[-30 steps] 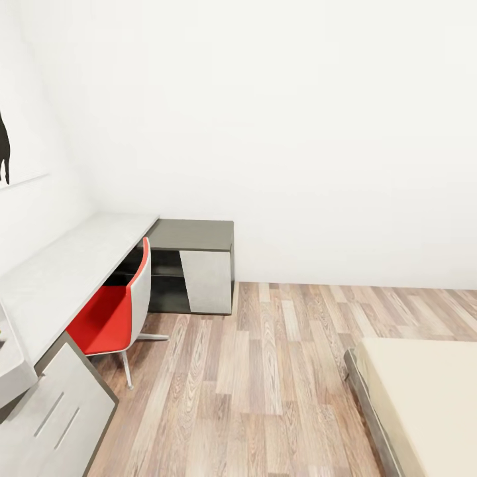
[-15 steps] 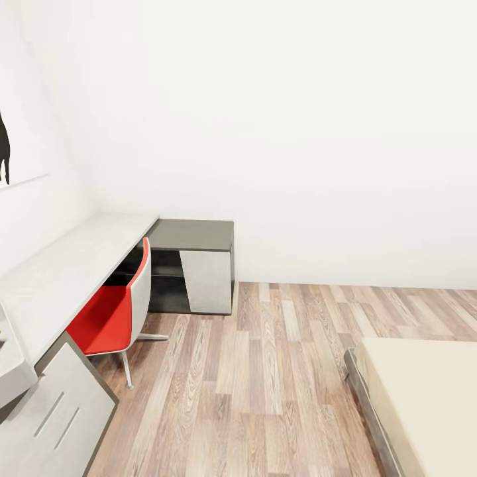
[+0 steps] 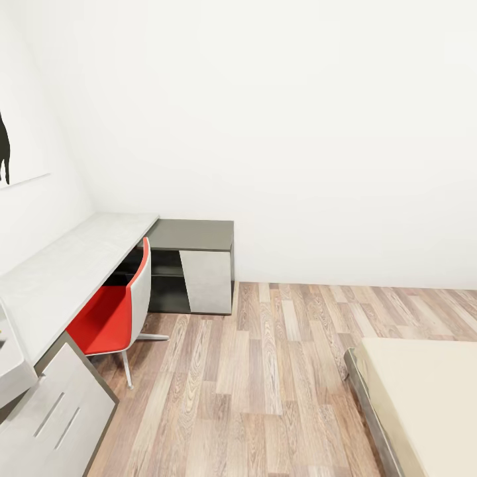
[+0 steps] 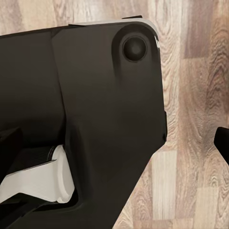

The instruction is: Put all the toys in the child's room - the three board games (two on the bed and one on the table), the two jigsaw puzzles on the table, and the tennis ball on the table - inside the toy box on the table in the child's room.

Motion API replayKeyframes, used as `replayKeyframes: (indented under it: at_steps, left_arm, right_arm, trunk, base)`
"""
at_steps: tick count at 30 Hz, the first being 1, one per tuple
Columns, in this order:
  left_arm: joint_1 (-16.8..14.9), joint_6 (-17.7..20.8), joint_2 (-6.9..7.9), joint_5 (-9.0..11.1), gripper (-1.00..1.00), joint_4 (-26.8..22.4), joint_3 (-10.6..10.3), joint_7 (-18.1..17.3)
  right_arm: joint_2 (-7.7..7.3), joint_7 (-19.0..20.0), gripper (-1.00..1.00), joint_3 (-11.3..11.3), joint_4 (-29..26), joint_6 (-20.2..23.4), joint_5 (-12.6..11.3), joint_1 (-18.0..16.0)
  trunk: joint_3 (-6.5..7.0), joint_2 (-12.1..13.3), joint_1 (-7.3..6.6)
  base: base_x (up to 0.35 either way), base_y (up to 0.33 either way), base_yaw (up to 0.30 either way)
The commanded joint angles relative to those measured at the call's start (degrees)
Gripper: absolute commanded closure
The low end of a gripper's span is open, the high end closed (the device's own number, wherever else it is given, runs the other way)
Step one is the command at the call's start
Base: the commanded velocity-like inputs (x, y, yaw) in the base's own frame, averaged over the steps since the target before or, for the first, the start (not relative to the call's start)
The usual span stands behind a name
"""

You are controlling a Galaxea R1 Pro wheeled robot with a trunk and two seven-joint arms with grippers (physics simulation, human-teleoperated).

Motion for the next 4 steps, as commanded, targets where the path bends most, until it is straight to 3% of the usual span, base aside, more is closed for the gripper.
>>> replayKeyframes:
  at_steps: [1, 4]
  left_arm:
    - [0.0, -0.2, 0.01, -0.6, -1.00, 0.1, 0.5, 0.0]
    - [0.0, -0.2, 0.01, -0.6, -1.00, 0.1, 0.5, 0.0]
  right_arm:
    - [0.01, -0.1, -1.00, 0.5, 0.0, -0.2, -0.5, 0.0]
    - [0.01, -0.1, -1.00, 0.6, 0.0, -0.2, -0.5, 0.0]
  trunk:
    - [-0.11, -0.1, 0.03]
    - [-0.11, -0.1, 0.03]
  base:
    - [0.000, 0.000, 0.000]
    - [0.000, 0.000, 0.000]
